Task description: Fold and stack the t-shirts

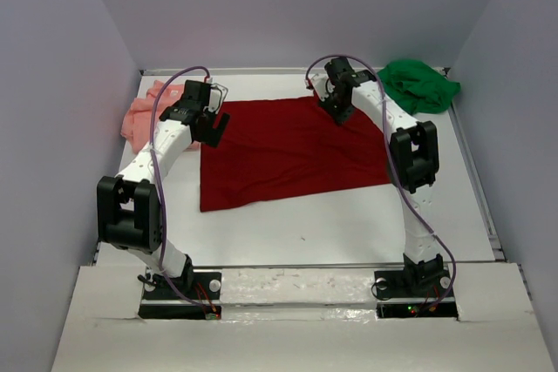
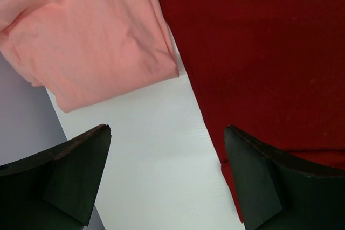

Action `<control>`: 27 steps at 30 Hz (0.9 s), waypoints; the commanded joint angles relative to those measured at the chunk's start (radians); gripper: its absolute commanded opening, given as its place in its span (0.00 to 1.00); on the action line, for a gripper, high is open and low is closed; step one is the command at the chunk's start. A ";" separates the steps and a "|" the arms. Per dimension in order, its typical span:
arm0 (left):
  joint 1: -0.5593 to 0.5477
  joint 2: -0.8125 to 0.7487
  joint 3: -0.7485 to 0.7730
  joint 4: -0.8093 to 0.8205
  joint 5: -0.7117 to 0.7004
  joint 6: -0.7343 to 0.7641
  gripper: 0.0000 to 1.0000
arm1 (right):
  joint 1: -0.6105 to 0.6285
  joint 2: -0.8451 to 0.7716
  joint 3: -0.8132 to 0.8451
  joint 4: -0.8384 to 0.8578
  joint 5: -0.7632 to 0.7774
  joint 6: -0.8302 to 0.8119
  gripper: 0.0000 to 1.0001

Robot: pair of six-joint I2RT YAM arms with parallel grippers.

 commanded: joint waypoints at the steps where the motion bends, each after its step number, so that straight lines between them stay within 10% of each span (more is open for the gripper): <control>1: -0.005 -0.017 -0.003 0.004 0.004 0.014 0.99 | 0.008 -0.018 -0.029 0.066 0.112 0.015 0.19; 27: -0.028 -0.020 0.007 -0.007 0.016 0.017 0.99 | -0.043 -0.253 -0.414 0.101 0.151 0.057 0.13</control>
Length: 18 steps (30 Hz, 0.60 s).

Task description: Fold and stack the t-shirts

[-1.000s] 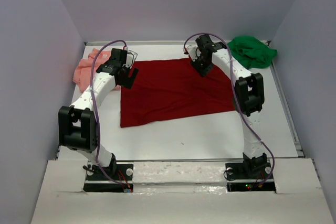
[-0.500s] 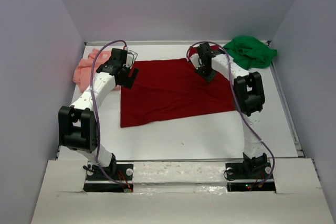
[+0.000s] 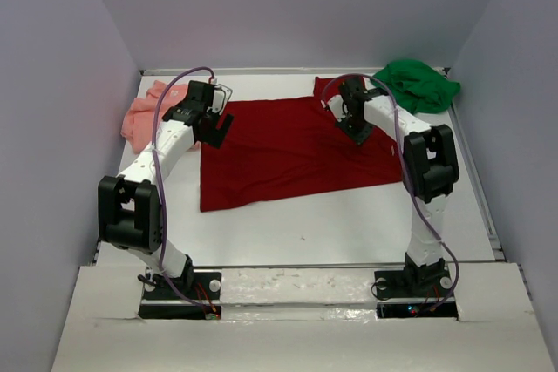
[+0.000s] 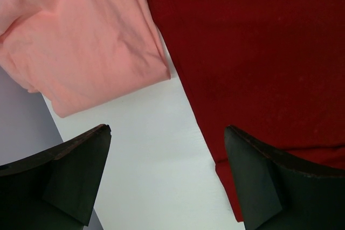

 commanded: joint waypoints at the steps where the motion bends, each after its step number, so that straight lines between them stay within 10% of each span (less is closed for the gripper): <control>1: -0.008 -0.018 0.005 -0.007 0.010 0.015 0.99 | -0.001 -0.098 -0.044 0.024 -0.011 0.031 0.13; 18: -0.013 -0.026 -0.018 0.002 0.005 0.021 0.99 | -0.001 -0.147 -0.187 0.013 -0.122 0.078 0.11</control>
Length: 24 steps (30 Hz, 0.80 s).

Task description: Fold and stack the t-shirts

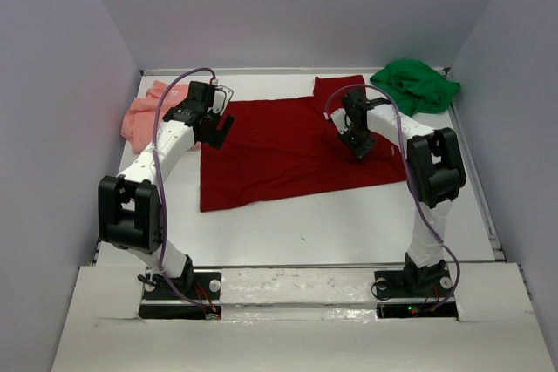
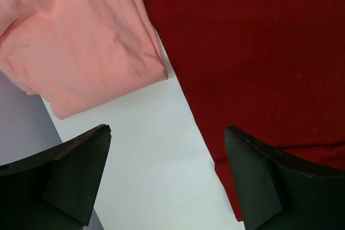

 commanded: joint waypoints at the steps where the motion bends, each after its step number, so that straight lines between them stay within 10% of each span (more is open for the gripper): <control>1: -0.007 -0.026 -0.016 0.001 0.000 0.011 0.99 | -0.001 -0.054 -0.019 0.011 -0.039 0.024 0.11; 24: -0.015 -0.026 -0.028 0.007 -0.010 0.011 0.99 | -0.001 -0.011 -0.022 -0.019 -0.130 0.031 0.12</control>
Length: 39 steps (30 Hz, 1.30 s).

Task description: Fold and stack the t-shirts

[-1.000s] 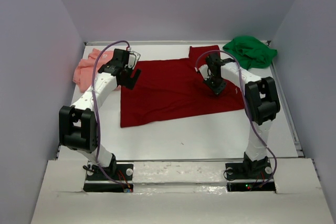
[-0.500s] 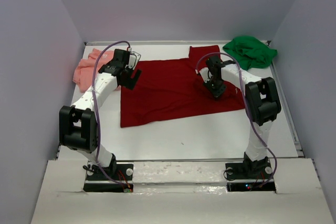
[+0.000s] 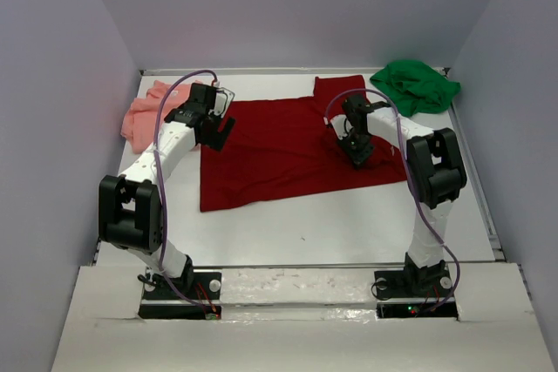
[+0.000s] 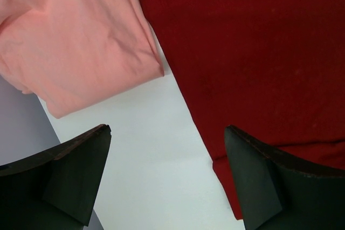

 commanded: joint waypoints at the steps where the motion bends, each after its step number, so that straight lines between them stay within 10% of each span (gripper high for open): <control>1: -0.008 -0.026 -0.012 0.005 -0.007 0.009 0.99 | -0.001 -0.007 0.042 -0.015 0.001 -0.003 0.13; 39: -0.015 0.005 -0.002 -0.004 -0.032 0.014 0.99 | -0.061 0.241 0.439 0.008 0.221 -0.078 0.24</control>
